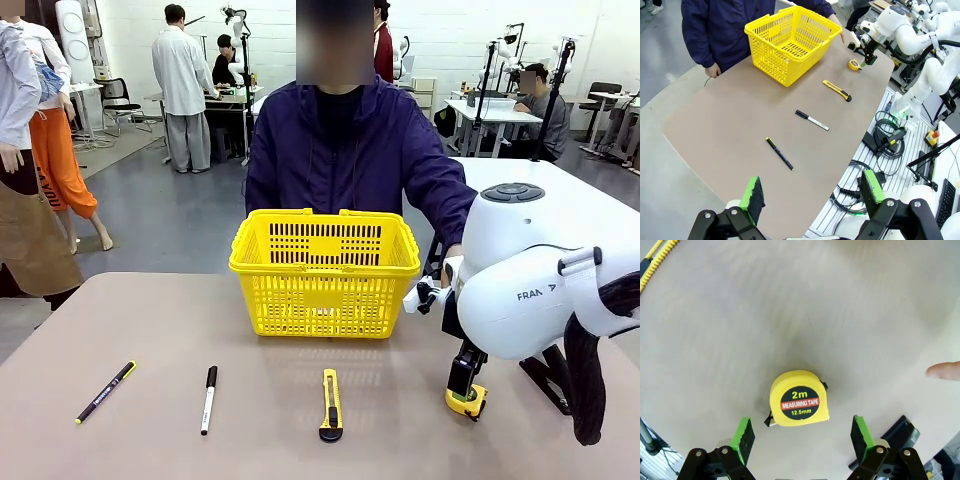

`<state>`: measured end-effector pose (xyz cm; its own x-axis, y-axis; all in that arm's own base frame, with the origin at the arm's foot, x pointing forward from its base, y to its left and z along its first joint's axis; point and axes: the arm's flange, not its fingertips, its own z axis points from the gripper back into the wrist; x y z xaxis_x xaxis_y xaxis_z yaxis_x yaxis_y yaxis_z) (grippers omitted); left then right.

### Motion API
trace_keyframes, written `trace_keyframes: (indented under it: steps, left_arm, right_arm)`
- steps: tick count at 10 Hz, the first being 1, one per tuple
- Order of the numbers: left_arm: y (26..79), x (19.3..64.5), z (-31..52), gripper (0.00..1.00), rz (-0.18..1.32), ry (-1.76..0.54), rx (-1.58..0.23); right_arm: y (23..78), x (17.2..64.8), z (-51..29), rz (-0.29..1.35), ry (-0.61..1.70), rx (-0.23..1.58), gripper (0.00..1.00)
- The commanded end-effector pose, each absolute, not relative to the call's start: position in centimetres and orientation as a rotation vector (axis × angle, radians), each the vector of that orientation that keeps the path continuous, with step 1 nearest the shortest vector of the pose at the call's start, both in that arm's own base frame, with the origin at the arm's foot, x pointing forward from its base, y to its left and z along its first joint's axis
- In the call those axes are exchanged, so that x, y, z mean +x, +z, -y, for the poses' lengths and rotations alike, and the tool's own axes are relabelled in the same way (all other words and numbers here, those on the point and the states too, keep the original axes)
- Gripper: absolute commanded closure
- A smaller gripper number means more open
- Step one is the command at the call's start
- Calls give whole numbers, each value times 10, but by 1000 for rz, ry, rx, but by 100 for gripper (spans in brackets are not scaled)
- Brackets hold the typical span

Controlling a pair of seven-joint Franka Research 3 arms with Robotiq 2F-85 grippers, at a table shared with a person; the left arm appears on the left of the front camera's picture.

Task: Place the items the person wants into the basket.
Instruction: Pick up the item the person points to and place it in the Market Basket.

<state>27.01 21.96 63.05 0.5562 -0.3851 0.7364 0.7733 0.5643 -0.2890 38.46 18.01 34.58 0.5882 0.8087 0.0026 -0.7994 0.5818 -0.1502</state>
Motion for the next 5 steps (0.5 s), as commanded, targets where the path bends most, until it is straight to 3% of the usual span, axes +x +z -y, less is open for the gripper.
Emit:
trace_keyframes:
  steps: [1, 5]
  left_arm:
    - [632, 270, -221, 0, 685, -762, -661]
    - [632, 270, -221, 0, 685, -762, -661]
  right_arm:
    - [331, 397, -185, 75, 951, -155, 0]
    - [319, 401, -183, 44, 973, -114, 0]
